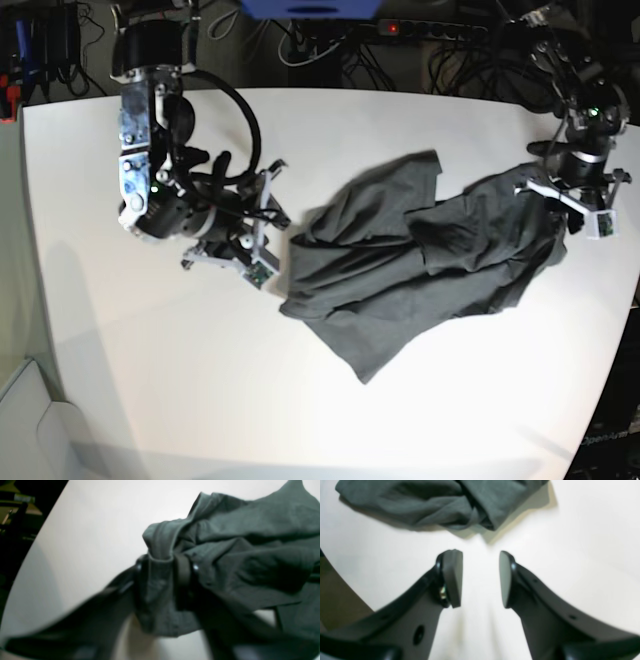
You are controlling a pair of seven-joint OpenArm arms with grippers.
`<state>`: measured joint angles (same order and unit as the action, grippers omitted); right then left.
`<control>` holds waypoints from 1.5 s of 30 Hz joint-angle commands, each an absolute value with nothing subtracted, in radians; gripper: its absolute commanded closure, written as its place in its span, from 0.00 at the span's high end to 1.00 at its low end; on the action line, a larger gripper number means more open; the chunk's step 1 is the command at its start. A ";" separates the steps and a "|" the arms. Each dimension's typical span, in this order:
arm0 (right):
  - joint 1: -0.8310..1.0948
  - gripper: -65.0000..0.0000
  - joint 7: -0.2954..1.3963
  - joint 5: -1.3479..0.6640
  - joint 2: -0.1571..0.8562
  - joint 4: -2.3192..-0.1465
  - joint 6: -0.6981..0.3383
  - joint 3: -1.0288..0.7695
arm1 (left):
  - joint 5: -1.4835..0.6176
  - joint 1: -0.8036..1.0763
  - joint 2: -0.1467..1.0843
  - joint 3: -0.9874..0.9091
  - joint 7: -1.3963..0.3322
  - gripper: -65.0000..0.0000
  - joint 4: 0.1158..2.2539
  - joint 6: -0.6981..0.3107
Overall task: Layout the t-shirt on the table in an organized manner, then fold the t-shirt properly
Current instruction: 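Spread the shirt with both grippers pulling apart, then release, then press the left gripper into the shirt pile and grasp a fold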
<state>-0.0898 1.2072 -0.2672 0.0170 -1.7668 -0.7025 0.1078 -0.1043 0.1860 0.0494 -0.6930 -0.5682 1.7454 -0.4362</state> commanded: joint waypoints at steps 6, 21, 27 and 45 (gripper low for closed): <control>-0.107 0.38 1.190 -0.278 0.033 -1.782 -0.698 0.104 | -0.116 0.226 0.058 -0.696 -0.535 0.60 1.868 -0.433; -0.061 0.38 1.190 -0.278 0.054 -1.785 -0.698 0.104 | -0.001 -0.314 0.093 -0.179 -0.542 0.60 1.517 -0.420; -0.058 0.38 1.193 -0.277 0.058 -1.784 -0.698 0.058 | 0.219 -0.489 0.001 -0.142 -0.541 0.60 1.135 -0.429; -0.065 0.38 1.191 -0.277 0.058 -1.784 -0.698 0.044 | 0.364 -0.550 0.045 0.117 -0.733 0.60 1.188 -0.656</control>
<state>-0.0498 1.2072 -0.2653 0.0551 -1.7679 -0.7025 0.0456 0.3725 -0.5125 0.0502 0.1184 -0.7540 1.1675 -0.6640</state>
